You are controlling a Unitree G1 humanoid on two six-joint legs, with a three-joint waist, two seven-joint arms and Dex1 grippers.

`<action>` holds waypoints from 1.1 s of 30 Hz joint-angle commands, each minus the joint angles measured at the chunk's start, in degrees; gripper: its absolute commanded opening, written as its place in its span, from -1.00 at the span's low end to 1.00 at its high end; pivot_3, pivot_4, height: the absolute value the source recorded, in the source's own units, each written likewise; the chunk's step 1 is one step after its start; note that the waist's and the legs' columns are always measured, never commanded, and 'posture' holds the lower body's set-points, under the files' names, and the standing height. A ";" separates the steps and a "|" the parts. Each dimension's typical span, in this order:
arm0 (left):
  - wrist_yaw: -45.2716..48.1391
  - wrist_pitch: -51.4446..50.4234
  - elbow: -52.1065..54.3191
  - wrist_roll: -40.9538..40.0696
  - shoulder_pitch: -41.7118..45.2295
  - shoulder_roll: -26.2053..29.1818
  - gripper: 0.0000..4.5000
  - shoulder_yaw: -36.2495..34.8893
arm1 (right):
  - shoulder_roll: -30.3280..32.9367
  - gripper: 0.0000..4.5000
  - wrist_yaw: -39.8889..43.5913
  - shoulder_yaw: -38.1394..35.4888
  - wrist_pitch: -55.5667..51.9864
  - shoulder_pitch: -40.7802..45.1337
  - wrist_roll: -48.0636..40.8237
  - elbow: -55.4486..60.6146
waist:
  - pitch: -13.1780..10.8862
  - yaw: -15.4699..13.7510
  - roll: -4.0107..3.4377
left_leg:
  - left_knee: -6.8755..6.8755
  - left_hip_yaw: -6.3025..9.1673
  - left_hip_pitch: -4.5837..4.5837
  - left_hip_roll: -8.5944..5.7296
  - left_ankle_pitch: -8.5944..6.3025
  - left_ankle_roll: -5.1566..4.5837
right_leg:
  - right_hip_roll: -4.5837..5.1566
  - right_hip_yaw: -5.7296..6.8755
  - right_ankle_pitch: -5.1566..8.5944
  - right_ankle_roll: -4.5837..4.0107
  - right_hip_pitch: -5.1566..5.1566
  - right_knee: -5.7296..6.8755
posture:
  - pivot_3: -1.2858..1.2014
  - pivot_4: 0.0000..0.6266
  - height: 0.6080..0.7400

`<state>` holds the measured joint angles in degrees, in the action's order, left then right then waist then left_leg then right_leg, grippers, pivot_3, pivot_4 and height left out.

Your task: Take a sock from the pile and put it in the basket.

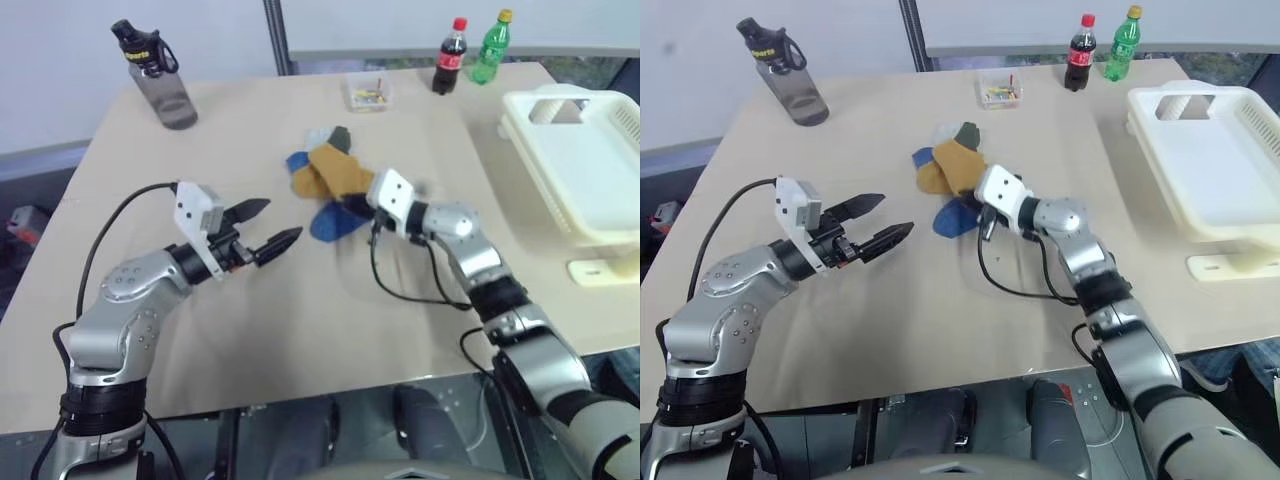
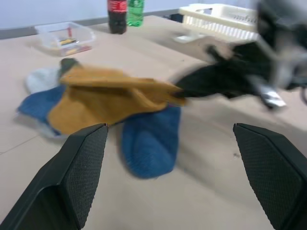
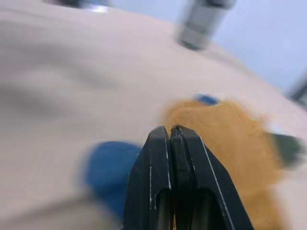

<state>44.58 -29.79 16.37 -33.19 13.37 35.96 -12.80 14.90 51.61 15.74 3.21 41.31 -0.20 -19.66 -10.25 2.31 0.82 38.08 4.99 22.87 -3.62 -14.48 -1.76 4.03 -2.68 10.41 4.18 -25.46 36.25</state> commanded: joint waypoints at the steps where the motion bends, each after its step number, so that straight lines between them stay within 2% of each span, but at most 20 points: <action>1: 1.74 1.22 -1.16 0.28 -0.45 1.48 1.00 -0.63 | 6.02 -0.95 6.46 2.83 -7.83 -6.53 -1.55 16.74 | 0.01 -0.26 0.00 | 0.00 0.04 0.00 -0.01 0.00 0.00 | 0.02 0.04 0.00 0.00 0.01 0.00 | 0.03 -0.52 1.00; 6: 4.22 0.96 -3.28 0.68 -1.57 2.74 1.00 0.04 | 18.15 -0.95 11.63 4.63 -14.91 -17.23 -0.49 33.24 | 0.00 -0.32 0.01 | 0.06 0.00 -0.03 -0.02 -0.01 -0.02 | 0.02 0.03 0.01 0.00 0.02 0.09 | 0.03 -0.52 1.00; 11: 6.73 -1.33 -3.78 0.33 -3.27 4.19 1.00 2.27 | 29.80 -0.95 12.46 1.37 -18.91 -29.19 -0.13 46.54 | 0.01 -0.53 0.01 | 0.13 0.00 -0.07 0.02 -0.13 -0.21 | 0.02 0.05 0.02 0.00 0.06 0.17 | 0.03 -0.52 1.00; 13: 6.99 -2.10 -3.80 0.48 -3.42 4.21 1.00 3.40 | 32.10 -0.95 11.01 -0.42 -19.03 -32.24 -0.04 49.21 | 0.02 -0.47 0.05 | 0.19 -0.05 -0.09 0.01 -0.15 -0.26 | 0.03 0.01 0.02 0.01 0.09 0.18 | 0.03 -0.52 1.00; 17: 7.31 -4.82 -3.34 0.61 -2.77 3.53 1.00 7.23 | 32.53 -0.95 6.25 -4.08 -18.42 -36.03 0.70 50.77 | 0.03 -0.68 0.07 | 0.29 -0.01 -0.26 0.05 -0.16 -0.28 | 0.02 0.06 0.03 0.03 0.33 0.14 | 0.03 -0.52 1.00; 21: 5.97 -5.39 -3.59 2.93 -0.81 1.16 1.00 12.44 | 29.71 -0.45 2.94 -9.03 -24.16 -37.99 -4.31 54.81 | 0.03 -1.14 0.07 | 0.36 0.00 -0.30 0.08 -0.15 -0.29 | -0.01 0.08 0.02 0.03 0.39 0.16 | 0.03 -0.52 1.00; 26: 2.84 -5.09 -7.10 6.70 4.15 -3.26 1.00 16.77 | 26.92 0.55 -0.17 -17.70 -36.66 -42.75 -15.25 64.24 | 0.05 -2.25 0.11 | 0.36 0.11 -0.26 0.10 -0.15 -0.28 | -0.01 0.17 0.02 0.01 0.40 0.14 | 0.03 -0.52 1.00; 29: 1.25 -4.90 -10.17 9.17 7.24 -5.94 1.00 19.22 | 24.44 0.55 -4.04 -22.53 -42.83 -44.83 -20.45 68.31 | 0.05 -2.55 0.11 | 0.35 0.10 -0.25 0.09 -0.15 -0.29 | -0.01 0.17 0.02 0.01 0.43 0.04 | 0.03 -0.52 1.00; 33: 1.86 -3.13 -14.19 12.24 9.92 -8.60 1.00 22.54 | 23.98 0.55 -8.07 -25.61 -46.78 -47.18 -22.50 71.54 | 0.07 -2.92 0.11 | 0.36 0.09 -0.26 0.07 -0.15 -0.29 | 0.00 0.18 0.01 0.02 0.51 -0.04 | 0.03 -0.52 1.00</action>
<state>45.99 -34.62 2.61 -22.01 22.46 27.59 9.08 38.82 45.19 -7.58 -42.52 -5.56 -21.33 49.00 -10.18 -0.61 0.93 38.43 5.08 22.61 -3.54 -14.64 -2.05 4.02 -2.48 10.42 4.20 -24.95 36.19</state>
